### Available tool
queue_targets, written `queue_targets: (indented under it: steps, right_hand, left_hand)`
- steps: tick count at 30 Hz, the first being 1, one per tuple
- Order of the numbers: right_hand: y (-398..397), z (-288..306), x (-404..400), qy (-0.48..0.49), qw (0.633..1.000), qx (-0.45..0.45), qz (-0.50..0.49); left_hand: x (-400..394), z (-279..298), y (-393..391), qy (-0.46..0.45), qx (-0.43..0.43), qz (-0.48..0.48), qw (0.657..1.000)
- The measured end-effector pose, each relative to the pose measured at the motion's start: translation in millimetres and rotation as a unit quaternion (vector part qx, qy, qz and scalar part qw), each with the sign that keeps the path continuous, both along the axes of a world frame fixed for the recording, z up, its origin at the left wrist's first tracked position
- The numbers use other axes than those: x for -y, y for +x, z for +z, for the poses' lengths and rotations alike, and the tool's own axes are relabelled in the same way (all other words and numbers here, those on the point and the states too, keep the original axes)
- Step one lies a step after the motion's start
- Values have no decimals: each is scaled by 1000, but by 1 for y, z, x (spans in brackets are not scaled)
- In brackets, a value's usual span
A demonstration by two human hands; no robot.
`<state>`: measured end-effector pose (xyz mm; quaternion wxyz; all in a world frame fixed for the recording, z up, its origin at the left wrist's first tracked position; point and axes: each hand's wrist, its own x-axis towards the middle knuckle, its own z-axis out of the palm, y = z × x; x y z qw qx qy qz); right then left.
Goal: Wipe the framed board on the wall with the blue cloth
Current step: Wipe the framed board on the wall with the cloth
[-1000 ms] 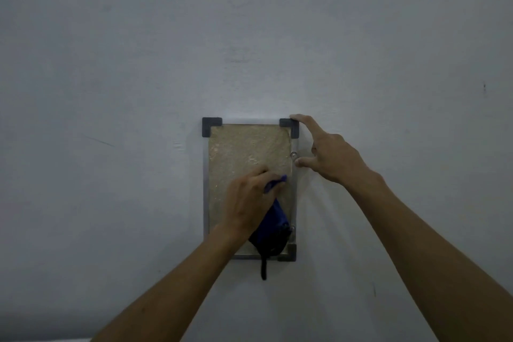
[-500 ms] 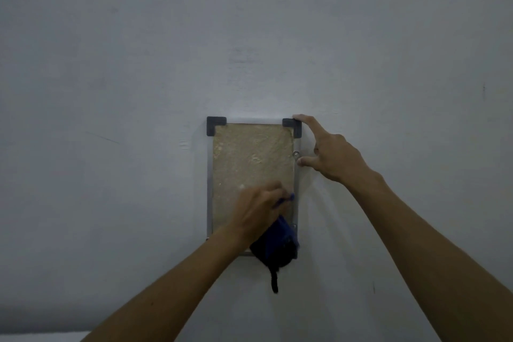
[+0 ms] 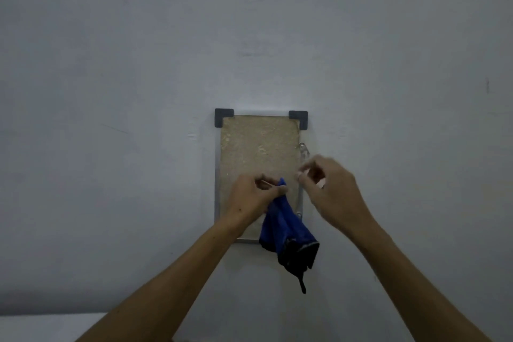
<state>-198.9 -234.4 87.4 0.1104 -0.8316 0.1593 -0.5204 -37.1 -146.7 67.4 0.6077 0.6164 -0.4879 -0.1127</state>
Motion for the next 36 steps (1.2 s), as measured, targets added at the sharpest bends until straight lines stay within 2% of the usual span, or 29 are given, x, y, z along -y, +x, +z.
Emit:
queue_targets:
  steps: [2, 6, 10, 13, 15, 18, 21, 23, 25, 27, 31, 33, 36]
  right_hand:
    - [3, -21, -10, 79, 995, -38, 49]
    - [4, -40, -16, 164, 981, -31, 94]
    - [4, -41, -12, 177, 981, -2, 85]
    - [3, -37, -7, 181, 980, 9, 78]
    - [3, -36, -4, 188, 979, 12, 77]
    - [5, -34, -2, 186, 980, 16, 73]
    - [8, -29, 1, 192, 979, -7, 68]
    - [10, -23, 3, 152, 988, -24, 34]
    - [13, -14, 4, 82, 996, -45, -3]
    - [17, -2, 6, 6, 998, -66, -20]
    - [25, 24, 14, -111, 990, -69, -41]
    - [30, 31, 19, -160, 984, -66, -52]
    - [36, 23, 24, -215, 973, -54, -60]
  left_hand:
    - [-3, -4, -10, 0, -83, -38, 996]
    - [-6, -8, -24, 11, -207, -89, 974]
    - [-8, -5, -26, 17, -258, -144, 955]
    - [-10, 3, -19, 42, -251, -191, 948]
    - [-15, 11, -11, 82, -198, -204, 955]
    - [-25, 27, 0, 140, -14, -131, 981]
    - [-32, 48, 16, 95, 152, -9, 984]
    - [-36, 68, 29, 18, 295, 109, 949]
    - [-40, 88, 43, -50, 414, 217, 883]
    - [-43, 105, 57, -67, 494, 256, 828]
    - [-39, 118, 77, -18, 588, 250, 769]
    - [-35, 115, 82, -26, 589, 246, 770]
    - [-31, 108, 87, -57, 566, 234, 789]
